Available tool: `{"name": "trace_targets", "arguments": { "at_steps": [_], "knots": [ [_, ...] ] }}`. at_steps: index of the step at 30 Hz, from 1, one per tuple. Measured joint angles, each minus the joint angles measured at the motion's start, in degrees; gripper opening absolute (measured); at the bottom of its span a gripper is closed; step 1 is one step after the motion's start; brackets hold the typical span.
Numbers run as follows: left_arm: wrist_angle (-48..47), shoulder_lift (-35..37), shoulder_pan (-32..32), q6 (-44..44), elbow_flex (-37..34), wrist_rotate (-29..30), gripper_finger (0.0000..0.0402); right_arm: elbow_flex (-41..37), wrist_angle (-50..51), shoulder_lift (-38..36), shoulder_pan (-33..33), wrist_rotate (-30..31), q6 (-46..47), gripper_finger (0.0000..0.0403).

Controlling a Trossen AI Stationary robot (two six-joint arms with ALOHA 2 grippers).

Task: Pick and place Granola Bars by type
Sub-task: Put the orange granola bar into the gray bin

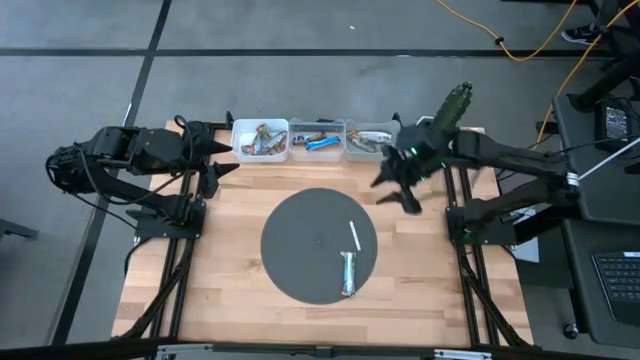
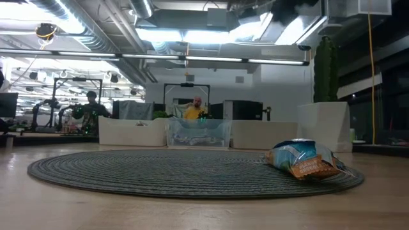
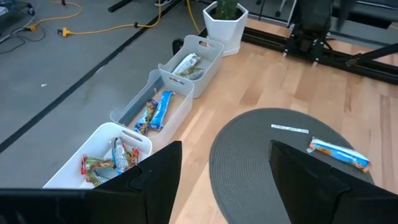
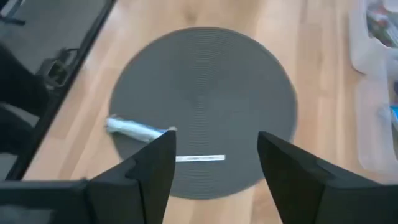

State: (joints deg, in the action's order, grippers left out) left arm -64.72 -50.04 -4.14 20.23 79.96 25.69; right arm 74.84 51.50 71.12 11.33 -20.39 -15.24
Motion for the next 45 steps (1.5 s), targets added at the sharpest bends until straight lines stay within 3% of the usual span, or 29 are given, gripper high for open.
{"name": "trace_targets", "arguments": {
  "at_steps": [10,15,20,27,33,38,45],
  "knots": [
    [-0.05,0.02,0.02,-1.01,0.00,-1.82,0.0230,-0.18,-4.82,-5.33,-21.60,13.15,13.58,0.0213],
    [-0.15,-0.01,0.00,-2.94,0.00,-5.11,0.0230,4.83,-4.35,-2.01,-30.94,17.62,10.90,0.0213],
    [-0.27,0.02,0.00,-3.02,0.00,-5.90,0.0230,14.55,-0.19,4.77,-36.72,24.81,3.68,0.0223],
    [-0.27,0.00,0.01,-4.17,0.00,-6.48,0.0230,20.53,7.70,13.59,-36.34,28.62,-5.96,0.0249],
    [-0.27,-0.01,0.00,-4.51,0.00,-7.82,0.0230,20.53,15.71,21.84,-33.56,23.00,-13.49,0.0289],
    [-0.27,0.02,0.00,-4.49,0.00,-7.82,0.0230,20.53,16.62,29.54,-31.11,21.78,-19.36,0.0323],
    [-0.27,-0.01,0.01,-4.49,0.00,-9.25,0.0230,20.12,13.73,38.63,-28.22,16.32,-20.98,0.0315]
  ]
}}
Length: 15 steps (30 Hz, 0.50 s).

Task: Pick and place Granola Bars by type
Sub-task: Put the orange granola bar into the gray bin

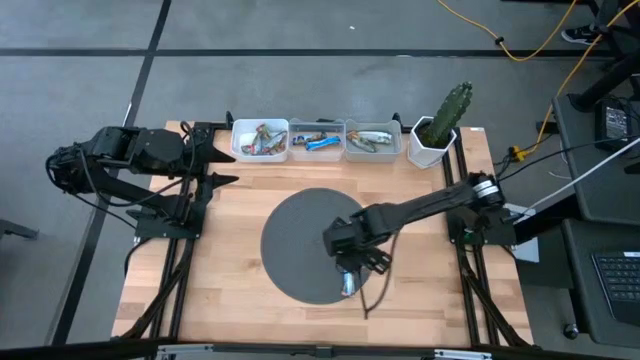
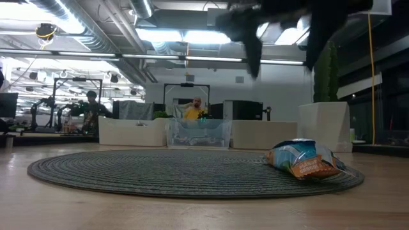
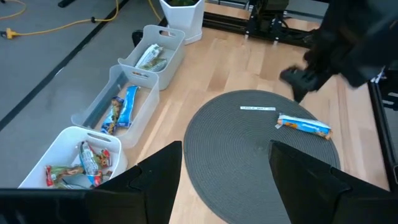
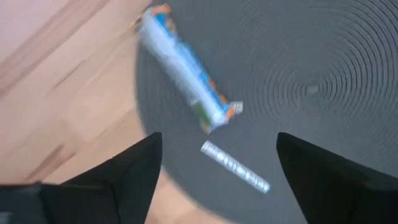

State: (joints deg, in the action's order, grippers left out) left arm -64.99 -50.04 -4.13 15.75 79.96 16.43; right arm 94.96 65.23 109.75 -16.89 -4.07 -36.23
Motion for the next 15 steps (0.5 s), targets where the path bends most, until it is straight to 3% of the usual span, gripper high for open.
{"name": "trace_targets", "arguments": {
  "at_steps": [6,15],
  "knots": [
    [0.00,0.00,-0.01,0.88,0.00,-0.07,0.0230,-6.65,-11.73,2.14,-0.35,-0.19,1.56,0.0271],
    [-0.05,0.00,-0.01,1.03,0.00,0.01,0.0230,-15.95,-19.42,2.28,-2.12,-0.10,4.23,0.0223]
  ]
}}
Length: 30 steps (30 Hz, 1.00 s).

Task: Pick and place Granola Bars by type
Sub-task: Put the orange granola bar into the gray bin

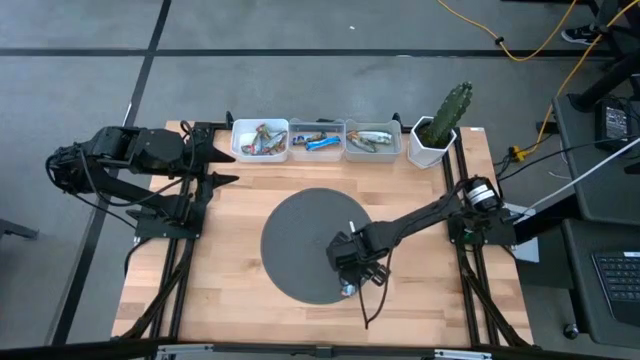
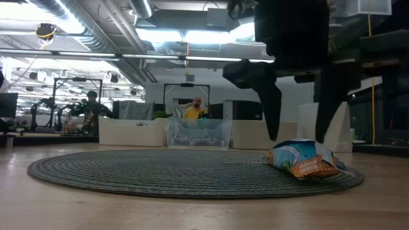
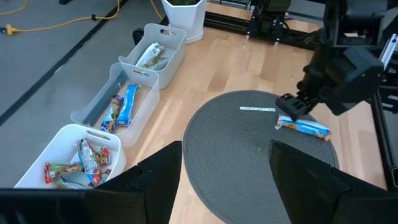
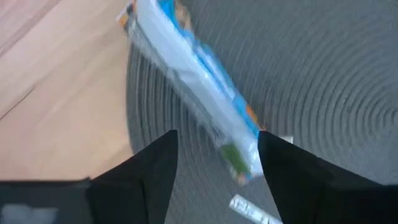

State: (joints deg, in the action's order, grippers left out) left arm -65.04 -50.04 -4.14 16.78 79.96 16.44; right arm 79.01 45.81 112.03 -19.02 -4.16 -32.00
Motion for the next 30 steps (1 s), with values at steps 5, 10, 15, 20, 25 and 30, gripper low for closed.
{"name": "trace_targets", "arguments": {
  "at_steps": [5,10,15,20,25,30],
  "knots": [
    [0.01,0.01,0.01,0.04,0.00,0.31,0.0230,-0.58,-3.09,0.00,-0.40,0.02,-0.08,0.0216],
    [0.03,0.01,0.01,1.39,0.00,0.38,0.0230,-0.58,-3.99,0.03,-0.34,0.02,-0.43,0.0216],
    [0.07,0.02,0.01,2.21,0.00,0.38,0.0230,-0.62,-4.66,1.68,-0.34,0.00,-1.13,0.0216],
    [0.09,0.00,0.01,3.04,0.00,0.40,0.0230,-0.63,-5.28,2.80,-0.34,1.10,-1.11,0.0214],
    [0.09,0.00,0.02,3.38,0.00,0.42,0.0230,-0.64,-5.12,2.78,-0.34,3.02,-1.09,0.0160],
    [0.12,0.01,0.00,3.52,0.00,0.44,0.0230,-0.60,-4.03,2.57,-0.34,2.99,0.17,0.0046]
  ]
}}
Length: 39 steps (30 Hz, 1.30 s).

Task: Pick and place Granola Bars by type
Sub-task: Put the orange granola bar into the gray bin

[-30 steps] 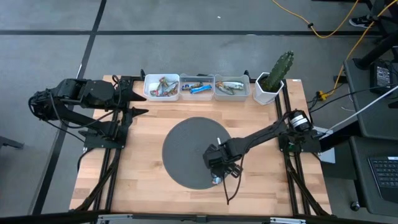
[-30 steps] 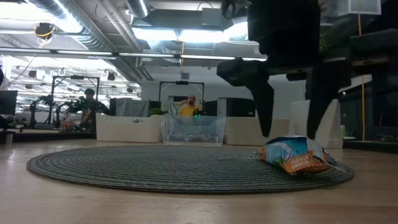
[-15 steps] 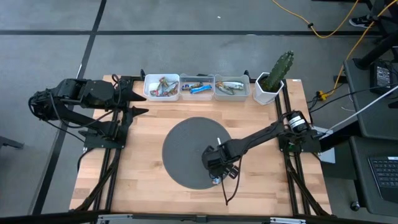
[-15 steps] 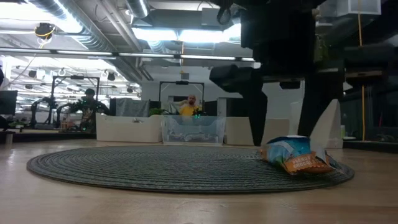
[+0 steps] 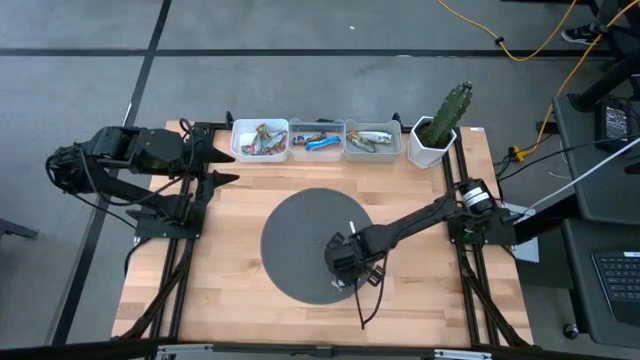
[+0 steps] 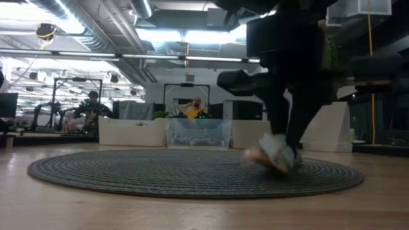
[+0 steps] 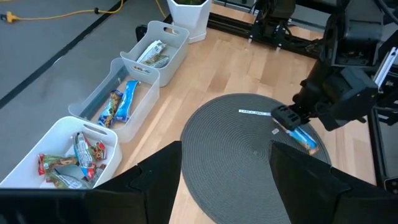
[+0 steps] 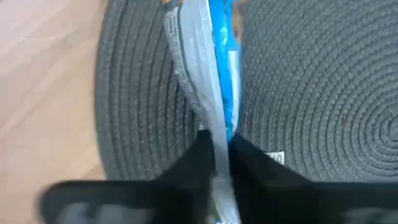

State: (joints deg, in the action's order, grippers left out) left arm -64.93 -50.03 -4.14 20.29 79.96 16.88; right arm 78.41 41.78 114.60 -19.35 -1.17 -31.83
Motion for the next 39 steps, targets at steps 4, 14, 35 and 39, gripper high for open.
{"name": "trace_targets", "arguments": {
  "at_steps": [4,14,35,39],
  "knots": [
    [0.00,0.02,0.02,-0.05,0.00,0.00,0.0230,0.00,2.03,-1.24,-0.04,1.61,0.33,0.0016],
    [0.02,0.00,0.02,-1.43,0.00,0.00,0.0230,10.34,13.13,-15.13,4.08,16.26,6.30,0.0011],
    [0.00,-0.01,0.00,-1.57,0.00,2.74,0.0230,22.67,14.14,-36.91,11.82,28.20,32.85,0.0006],
    [0.01,0.00,0.02,-1.51,0.00,4.39,0.0230,27.92,15.49,-35.79,22.32,22.48,25.97,0.0006]
  ]
}}
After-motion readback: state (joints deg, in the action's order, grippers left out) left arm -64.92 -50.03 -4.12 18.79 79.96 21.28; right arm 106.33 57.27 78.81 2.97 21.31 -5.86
